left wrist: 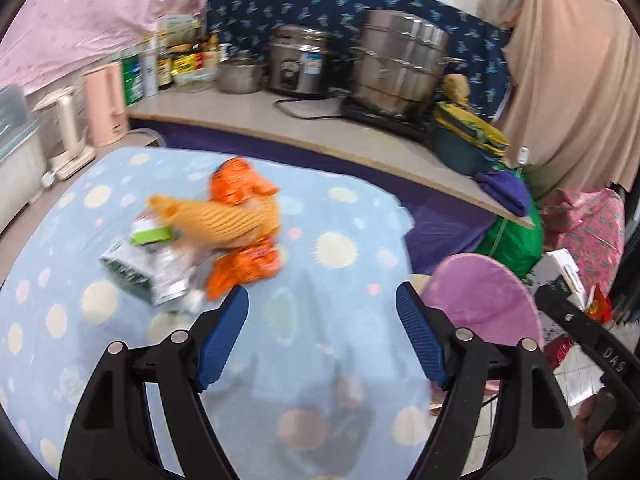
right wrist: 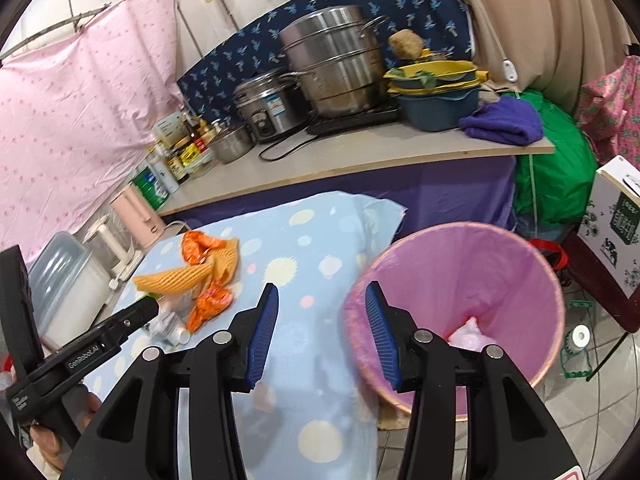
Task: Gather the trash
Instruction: 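Move the left gripper to the clear plastic wrap and grasp it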
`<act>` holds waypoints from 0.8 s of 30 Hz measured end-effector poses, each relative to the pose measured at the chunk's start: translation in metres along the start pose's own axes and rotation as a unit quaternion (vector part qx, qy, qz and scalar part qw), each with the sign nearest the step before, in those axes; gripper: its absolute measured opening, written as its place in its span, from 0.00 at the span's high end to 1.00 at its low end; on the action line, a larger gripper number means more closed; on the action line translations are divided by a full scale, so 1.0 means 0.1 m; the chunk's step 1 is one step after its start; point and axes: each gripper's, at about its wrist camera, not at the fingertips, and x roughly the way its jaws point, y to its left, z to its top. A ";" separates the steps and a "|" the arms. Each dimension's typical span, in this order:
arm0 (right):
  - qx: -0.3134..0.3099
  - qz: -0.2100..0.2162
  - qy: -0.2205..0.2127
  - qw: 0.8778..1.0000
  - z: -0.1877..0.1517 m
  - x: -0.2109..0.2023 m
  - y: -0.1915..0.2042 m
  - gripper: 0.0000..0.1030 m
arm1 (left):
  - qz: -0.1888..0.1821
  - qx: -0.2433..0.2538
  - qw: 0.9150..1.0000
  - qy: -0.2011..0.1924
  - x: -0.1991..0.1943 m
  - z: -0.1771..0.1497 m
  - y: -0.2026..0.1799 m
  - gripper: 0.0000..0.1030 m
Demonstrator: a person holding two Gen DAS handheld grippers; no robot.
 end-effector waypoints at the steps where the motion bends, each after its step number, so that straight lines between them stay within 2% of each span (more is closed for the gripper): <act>1: -0.003 0.006 0.006 1.000 -0.03 0.04 0.07 0.57 | 0.012 -0.004 1.000 0.002 0.00 -0.04 0.11 0.30; 6: -0.021 0.022 0.028 0.999 -0.17 0.23 0.37 0.57 | 0.064 -0.019 0.998 0.011 0.01 -0.19 0.57 0.29; 9: -0.031 0.031 0.041 0.998 -0.26 0.33 0.52 0.57 | 0.081 -0.036 0.996 0.019 0.04 -0.28 0.80 0.24; 14: -0.045 0.043 0.065 0.996 -0.42 0.53 0.76 0.57 | 0.088 -0.061 0.994 0.027 0.09 -0.35 1.07 0.20; 24: -0.057 0.049 0.101 0.992 -0.58 0.83 1.00 0.57 | 0.088 -0.066 0.994 0.027 0.43 -0.21 1.22 0.21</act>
